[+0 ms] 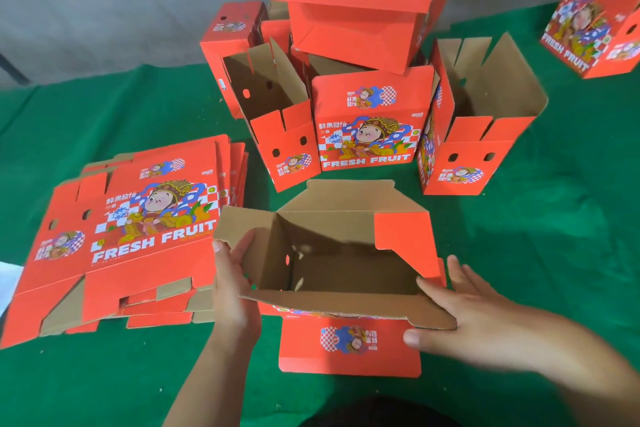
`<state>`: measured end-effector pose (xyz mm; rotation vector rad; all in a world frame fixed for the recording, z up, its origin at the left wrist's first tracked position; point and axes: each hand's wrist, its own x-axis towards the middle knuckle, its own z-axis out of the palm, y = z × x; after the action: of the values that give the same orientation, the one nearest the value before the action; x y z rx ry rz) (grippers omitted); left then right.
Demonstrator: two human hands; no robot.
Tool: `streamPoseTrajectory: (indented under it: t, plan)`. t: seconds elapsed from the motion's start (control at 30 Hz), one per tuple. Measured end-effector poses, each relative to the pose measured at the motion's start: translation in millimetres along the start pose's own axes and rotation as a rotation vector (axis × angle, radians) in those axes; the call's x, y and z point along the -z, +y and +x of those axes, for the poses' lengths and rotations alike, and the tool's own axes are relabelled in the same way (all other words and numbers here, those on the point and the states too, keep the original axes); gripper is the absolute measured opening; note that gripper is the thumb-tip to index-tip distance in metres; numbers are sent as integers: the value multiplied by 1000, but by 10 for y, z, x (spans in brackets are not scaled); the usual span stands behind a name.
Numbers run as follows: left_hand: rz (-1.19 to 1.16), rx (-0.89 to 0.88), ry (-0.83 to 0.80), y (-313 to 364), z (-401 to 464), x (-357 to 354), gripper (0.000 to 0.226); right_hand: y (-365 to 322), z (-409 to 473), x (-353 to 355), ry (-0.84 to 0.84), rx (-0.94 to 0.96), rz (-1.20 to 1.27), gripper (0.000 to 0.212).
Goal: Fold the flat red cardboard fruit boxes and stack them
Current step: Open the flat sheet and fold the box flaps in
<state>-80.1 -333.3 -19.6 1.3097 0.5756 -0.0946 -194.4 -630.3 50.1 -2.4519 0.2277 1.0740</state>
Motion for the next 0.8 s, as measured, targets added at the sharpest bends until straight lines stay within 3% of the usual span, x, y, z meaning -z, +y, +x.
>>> streamPoseTrajectory:
  t: [0.13,0.3,0.47,0.53,0.63,0.7,0.8]
  plan:
    - [-52,55,3,40,22,25,74,15,5,-107,21,80,194,130]
    - [-109,100,-23,103,37,10,70,107,48,-292,120,164,228,124]
    - [-113,31,-82,65,31,102,71,351,77,-111,137,229,350,122]
    - [-103,1,-101,58,40,157,75,453,151,-57,150,286,375,108]
    - [-67,-63,-151,33,-2,140,87,446,326,-96,305,374,382,72]
    - [74,-179,-114,14,-82,55,80,338,403,-162,421,432,553,54]
    - [738,-422,86,-67,-103,-88,54,255,560,-292,505,382,670,60]
